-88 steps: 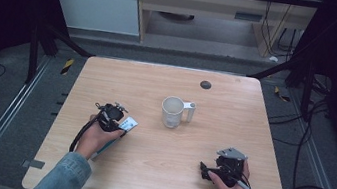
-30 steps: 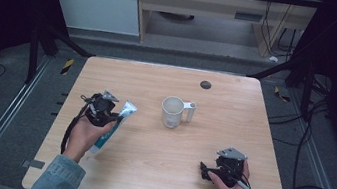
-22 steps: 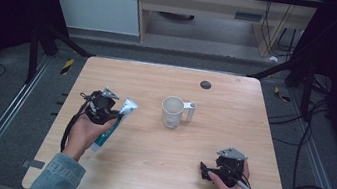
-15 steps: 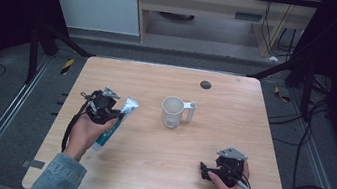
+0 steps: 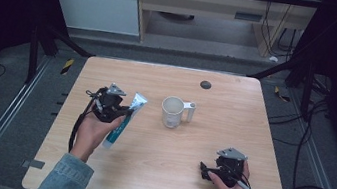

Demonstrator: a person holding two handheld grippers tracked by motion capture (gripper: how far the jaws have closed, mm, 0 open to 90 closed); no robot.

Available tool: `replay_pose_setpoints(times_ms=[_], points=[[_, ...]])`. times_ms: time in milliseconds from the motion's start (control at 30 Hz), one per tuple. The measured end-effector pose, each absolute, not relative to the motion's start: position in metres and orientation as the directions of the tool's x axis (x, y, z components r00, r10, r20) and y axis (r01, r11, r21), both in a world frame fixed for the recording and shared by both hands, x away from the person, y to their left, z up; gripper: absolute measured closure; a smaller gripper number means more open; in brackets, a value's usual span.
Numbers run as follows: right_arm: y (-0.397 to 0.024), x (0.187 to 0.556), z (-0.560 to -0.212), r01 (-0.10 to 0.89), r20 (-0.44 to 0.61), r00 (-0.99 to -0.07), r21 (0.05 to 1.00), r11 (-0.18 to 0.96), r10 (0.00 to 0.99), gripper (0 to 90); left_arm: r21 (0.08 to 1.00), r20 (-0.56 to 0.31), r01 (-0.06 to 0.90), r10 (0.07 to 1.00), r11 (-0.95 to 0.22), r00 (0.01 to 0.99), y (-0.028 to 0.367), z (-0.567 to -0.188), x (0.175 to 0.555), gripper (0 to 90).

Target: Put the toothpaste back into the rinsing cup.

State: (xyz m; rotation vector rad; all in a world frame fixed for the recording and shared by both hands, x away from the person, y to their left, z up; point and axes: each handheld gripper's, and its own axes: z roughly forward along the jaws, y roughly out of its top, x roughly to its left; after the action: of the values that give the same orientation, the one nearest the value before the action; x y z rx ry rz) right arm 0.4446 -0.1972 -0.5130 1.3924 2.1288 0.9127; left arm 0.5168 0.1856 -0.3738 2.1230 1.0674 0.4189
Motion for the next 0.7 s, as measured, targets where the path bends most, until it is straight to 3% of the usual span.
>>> replay_pose_setpoints(times_ms=[700], points=[[-0.197,0.445,-0.513,0.629,-0.003,-0.400,0.726,0.277,0.917,1.2,0.773,-0.050,0.514,0.772,-0.372,0.633,0.155,-0.356,0.516,80.6]])
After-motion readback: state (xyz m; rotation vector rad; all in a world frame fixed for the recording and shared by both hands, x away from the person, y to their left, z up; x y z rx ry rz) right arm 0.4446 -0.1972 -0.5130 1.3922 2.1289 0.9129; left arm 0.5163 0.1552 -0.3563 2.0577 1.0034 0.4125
